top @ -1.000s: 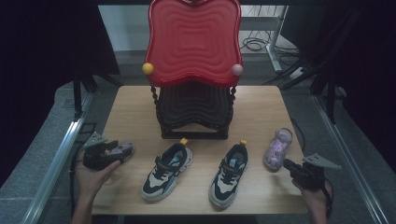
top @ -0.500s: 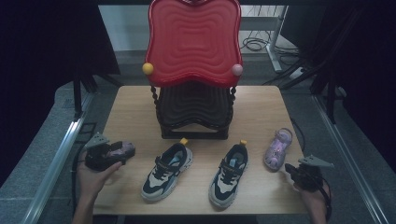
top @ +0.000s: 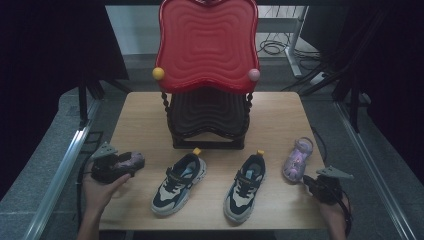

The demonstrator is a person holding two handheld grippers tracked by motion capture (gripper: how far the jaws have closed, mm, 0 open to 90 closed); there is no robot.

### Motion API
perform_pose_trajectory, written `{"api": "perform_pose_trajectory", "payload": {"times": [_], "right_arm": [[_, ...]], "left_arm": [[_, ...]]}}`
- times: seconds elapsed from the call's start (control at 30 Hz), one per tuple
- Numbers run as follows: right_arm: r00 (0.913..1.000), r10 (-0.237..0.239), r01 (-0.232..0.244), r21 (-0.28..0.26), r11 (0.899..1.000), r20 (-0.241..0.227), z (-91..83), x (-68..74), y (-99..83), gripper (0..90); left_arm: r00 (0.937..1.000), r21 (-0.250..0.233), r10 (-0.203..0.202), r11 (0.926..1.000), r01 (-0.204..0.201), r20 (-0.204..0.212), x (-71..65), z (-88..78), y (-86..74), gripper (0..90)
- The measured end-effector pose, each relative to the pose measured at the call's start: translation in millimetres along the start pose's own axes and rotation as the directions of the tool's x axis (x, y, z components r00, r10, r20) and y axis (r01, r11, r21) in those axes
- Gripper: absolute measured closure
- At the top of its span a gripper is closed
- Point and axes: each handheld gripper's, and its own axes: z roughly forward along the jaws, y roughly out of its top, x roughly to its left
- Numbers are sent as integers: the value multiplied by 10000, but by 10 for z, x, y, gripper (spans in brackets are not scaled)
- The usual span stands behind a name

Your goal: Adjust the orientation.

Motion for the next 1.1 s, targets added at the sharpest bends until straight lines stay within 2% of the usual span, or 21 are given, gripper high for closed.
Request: {"api": "perform_pose_trajectory", "payload": {"times": [0.47,0.77,1.1], "right_arm": [[9994,-297,297,-9,9996,-188,31,111,48,895],[9973,-618,622,91,9980,-392,126,227,67,896],[9971,-641,641,-12,9979,-415,170,288,98,899]], "left_arm": [[9999,203,96,9997,-98,112,-19,43,-2,346],[9997,281,179,9994,-183,156,-21,59,-7,349],[9997,374,177,9991,-184,180,-28,73,-8,349]]}}
